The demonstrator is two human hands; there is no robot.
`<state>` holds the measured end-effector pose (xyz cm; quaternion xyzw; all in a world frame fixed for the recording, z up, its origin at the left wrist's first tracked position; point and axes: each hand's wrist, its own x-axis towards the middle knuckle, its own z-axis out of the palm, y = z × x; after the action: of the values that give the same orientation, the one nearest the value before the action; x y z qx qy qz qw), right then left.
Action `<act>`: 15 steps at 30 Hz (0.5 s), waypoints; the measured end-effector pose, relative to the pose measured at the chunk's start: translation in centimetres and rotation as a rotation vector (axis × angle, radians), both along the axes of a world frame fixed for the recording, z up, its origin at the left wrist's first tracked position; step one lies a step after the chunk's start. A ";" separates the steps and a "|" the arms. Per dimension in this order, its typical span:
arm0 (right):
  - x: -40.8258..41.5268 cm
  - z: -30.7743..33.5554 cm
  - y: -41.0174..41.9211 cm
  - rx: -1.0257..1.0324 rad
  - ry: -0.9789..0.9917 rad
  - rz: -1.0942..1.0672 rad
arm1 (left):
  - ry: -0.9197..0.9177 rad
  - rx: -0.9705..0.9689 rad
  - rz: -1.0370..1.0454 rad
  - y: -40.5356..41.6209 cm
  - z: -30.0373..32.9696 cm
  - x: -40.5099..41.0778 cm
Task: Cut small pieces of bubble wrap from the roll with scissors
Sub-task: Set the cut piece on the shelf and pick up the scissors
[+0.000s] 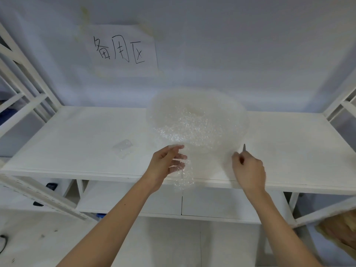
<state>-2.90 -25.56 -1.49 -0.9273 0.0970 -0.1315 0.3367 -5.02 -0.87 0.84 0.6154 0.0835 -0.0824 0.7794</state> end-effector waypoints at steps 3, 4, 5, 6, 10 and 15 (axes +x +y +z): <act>-2.3 3.7 4.7 0.276 -0.100 0.222 | -0.013 -0.028 -0.018 0.3 0.4 -0.1; -2.9 4.5 6.2 0.284 -0.083 0.310 | -0.016 -0.038 -0.021 0.3 0.6 0.0; -3.2 4.8 7.3 0.276 -0.050 0.394 | -0.020 -0.049 -0.026 0.4 0.8 0.0; -3.4 4.9 8.3 0.273 -0.002 0.455 | -0.024 -0.058 -0.033 0.6 1.0 -0.1; -2.9 4.4 10.2 0.391 0.143 0.519 | -0.058 -0.052 -0.055 1.3 1.7 -0.4; -2.0 4.5 10.7 0.778 0.203 0.466 | -0.087 -0.055 -0.112 2.5 2.0 -0.9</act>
<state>-4.93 -14.82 2.97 -0.7372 -0.0394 0.0855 0.6690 -5.94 1.68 2.79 0.6004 0.0128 -0.1012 0.7932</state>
